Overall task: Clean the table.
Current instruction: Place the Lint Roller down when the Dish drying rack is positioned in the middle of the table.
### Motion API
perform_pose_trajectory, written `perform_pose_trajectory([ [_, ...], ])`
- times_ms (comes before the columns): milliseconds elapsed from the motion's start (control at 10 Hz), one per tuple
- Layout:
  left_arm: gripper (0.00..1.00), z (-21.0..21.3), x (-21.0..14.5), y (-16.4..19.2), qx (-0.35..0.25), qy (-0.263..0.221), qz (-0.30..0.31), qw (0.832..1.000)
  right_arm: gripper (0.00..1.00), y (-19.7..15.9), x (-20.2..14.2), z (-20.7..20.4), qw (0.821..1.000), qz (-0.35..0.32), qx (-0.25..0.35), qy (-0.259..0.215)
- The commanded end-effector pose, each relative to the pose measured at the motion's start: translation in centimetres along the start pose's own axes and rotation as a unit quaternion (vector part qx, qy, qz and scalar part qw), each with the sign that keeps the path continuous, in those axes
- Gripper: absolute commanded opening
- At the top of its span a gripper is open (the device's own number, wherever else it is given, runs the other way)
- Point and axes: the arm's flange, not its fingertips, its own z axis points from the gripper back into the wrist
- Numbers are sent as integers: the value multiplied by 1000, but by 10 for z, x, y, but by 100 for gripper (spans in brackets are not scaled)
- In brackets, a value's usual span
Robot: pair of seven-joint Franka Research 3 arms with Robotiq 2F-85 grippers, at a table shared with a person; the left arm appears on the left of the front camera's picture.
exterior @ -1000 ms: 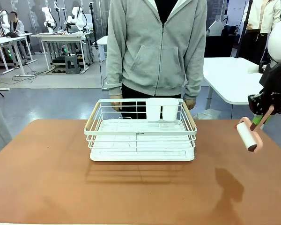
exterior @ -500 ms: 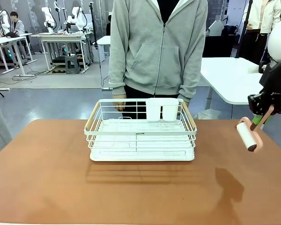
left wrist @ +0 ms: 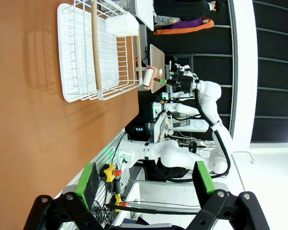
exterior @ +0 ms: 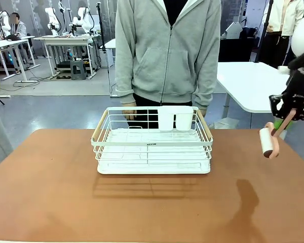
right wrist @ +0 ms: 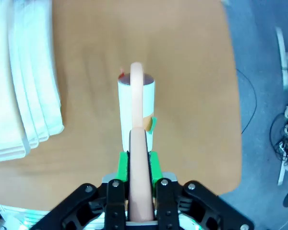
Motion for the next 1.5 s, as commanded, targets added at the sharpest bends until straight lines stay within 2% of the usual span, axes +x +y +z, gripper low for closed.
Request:
perform_pose_trajectory([
  [0,100,2,-2,-1,5,1,-2,1000,22,10,23,-11,962,-270,26,-10],
  [100,100,2,-2,-1,5,1,-2,1000,22,7,27,-12,943,-330,53,-4],
  [200,100,2,-2,-1,5,1,-2,1000,22,5,30,-13,926,-373,52,-10],
  [400,100,2,-2,-1,5,1,-2,1000,22,6,37,-22,882,-468,48,-25],
  [500,100,2,-2,-1,5,1,-2,1000,22,9,38,-30,868,-494,48,-38],
  [1000,100,2,-2,-1,5,1,-2,1000,22,-2,39,-92,859,-500,109,-27],
  [1300,100,2,-2,-1,5,1,-2,1000,22,-9,41,-104,844,-521,126,-14],
  [1400,100,2,-2,-1,5,1,-2,1000,22,-10,42,-109,844,-522,124,-7],
])
